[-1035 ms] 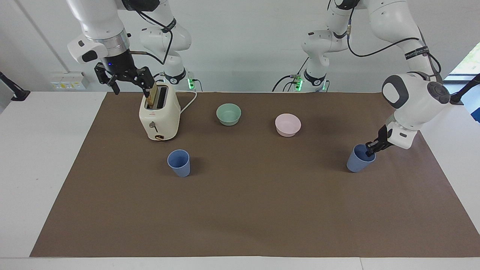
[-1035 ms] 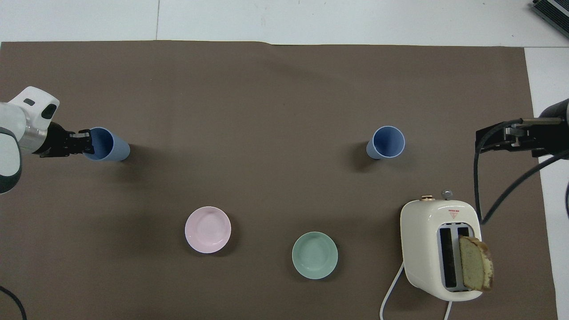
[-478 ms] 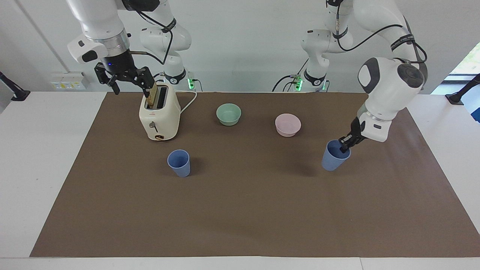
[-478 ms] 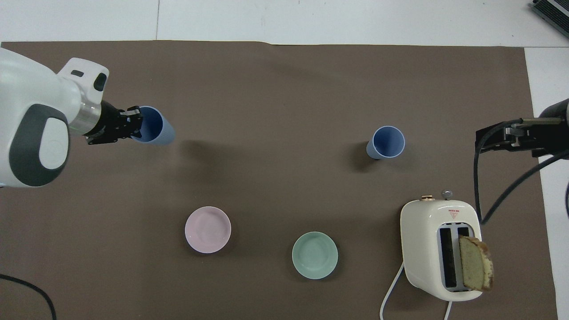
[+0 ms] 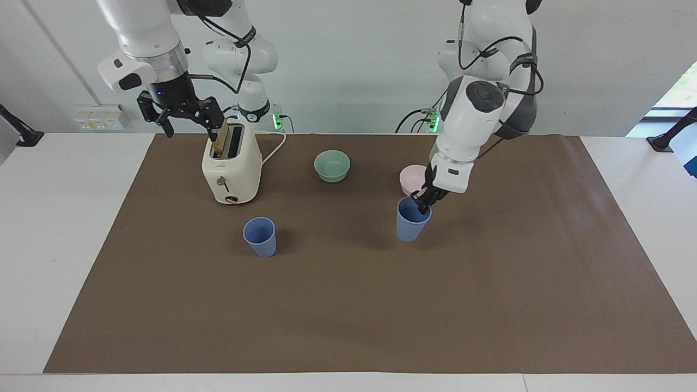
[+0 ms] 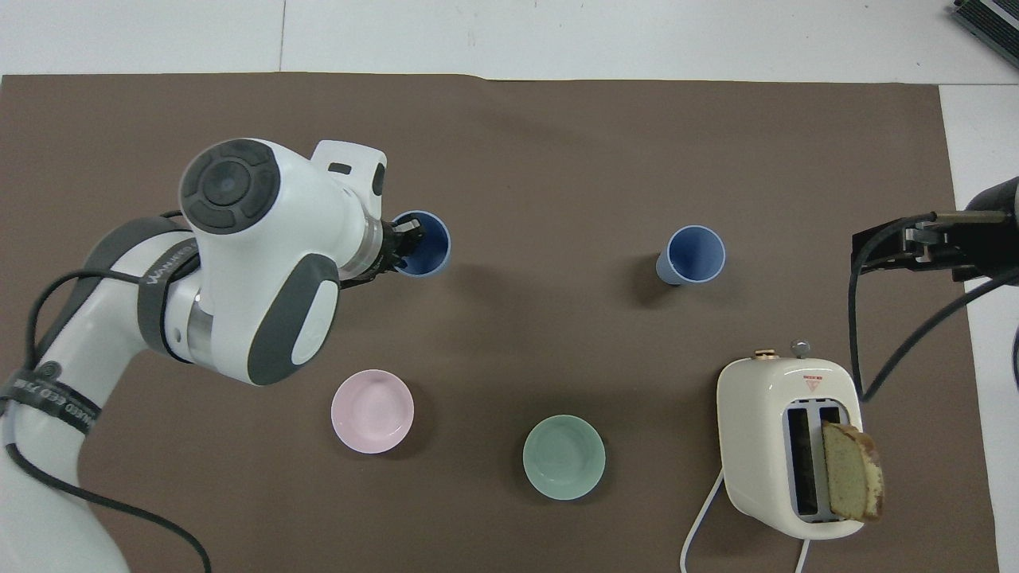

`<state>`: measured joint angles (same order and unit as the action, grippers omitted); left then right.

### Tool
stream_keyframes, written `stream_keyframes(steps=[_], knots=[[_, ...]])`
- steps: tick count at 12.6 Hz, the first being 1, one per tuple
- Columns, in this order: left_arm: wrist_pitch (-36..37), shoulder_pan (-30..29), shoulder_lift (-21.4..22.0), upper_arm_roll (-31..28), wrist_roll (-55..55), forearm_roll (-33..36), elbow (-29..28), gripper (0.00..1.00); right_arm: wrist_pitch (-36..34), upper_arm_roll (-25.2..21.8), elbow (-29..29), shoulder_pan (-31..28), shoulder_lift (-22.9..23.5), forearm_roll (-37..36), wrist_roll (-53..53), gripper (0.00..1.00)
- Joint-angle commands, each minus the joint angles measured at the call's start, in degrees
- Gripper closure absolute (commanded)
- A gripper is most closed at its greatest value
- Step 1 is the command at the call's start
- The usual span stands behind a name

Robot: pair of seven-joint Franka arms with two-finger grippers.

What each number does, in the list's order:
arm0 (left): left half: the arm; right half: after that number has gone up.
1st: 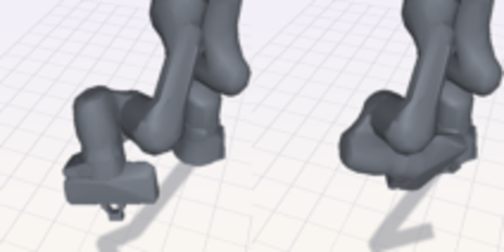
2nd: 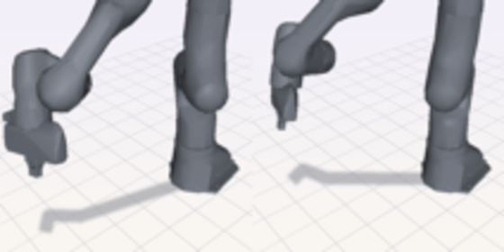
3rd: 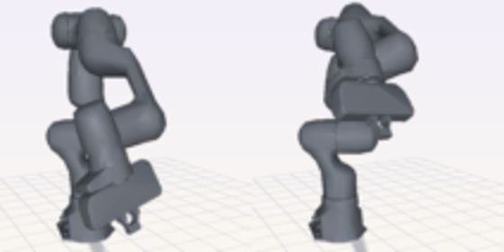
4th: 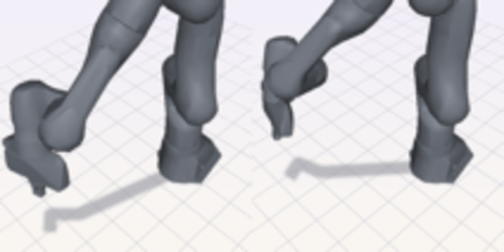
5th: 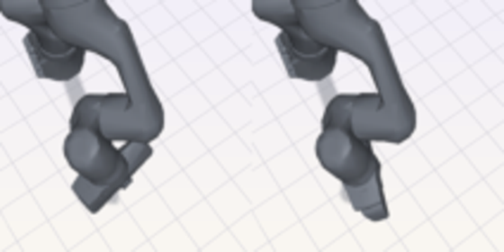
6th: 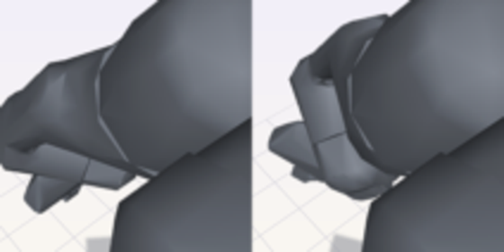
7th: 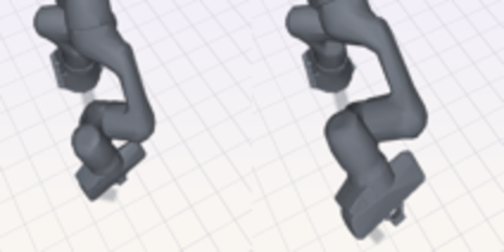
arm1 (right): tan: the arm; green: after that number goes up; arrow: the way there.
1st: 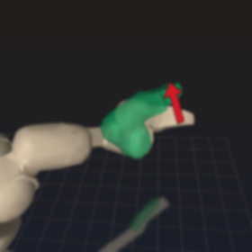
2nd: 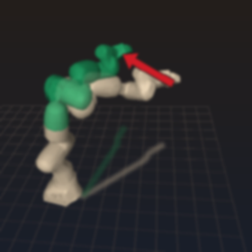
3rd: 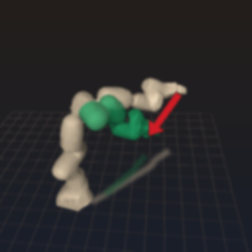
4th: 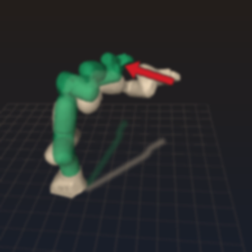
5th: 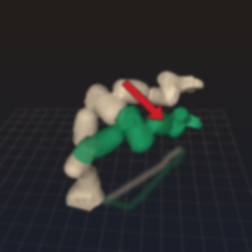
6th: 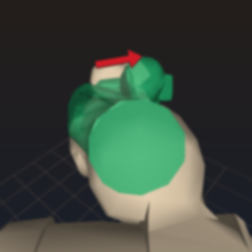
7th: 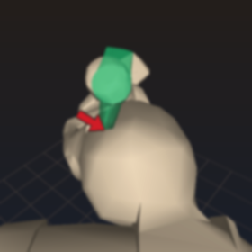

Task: Stack blue cups with both arms
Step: 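Carry the blue cup with the left gripper toward the table center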

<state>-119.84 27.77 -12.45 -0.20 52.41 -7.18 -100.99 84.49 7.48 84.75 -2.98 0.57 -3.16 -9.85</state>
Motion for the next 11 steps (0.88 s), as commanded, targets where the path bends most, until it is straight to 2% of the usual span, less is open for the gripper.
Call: stream_keyframes(steps=[1, 3, 11], knots=[[-4.07, 3.95, -5.55, -1.3, 3.49, 0.33, 3.06, 1.0, 1.38, 0.25, 1.38, -0.89, -1.01, 1.23, 1.06, 0.0], [-4.61, 4.74, -8.46, -1.3, 5.33, 0.76, 5.18, 1.0, 1.29, 0.25, 1.38, -0.89, -1.1, 1.23, 1.06, 0.0], [-5.67, 6.51, -9.7, -1.3, 6.39, 1.38, 3.43, 1.0, 1.38, 0.25, 1.38, -0.89, -1.1, 1.23, 1.06, 0.0]])
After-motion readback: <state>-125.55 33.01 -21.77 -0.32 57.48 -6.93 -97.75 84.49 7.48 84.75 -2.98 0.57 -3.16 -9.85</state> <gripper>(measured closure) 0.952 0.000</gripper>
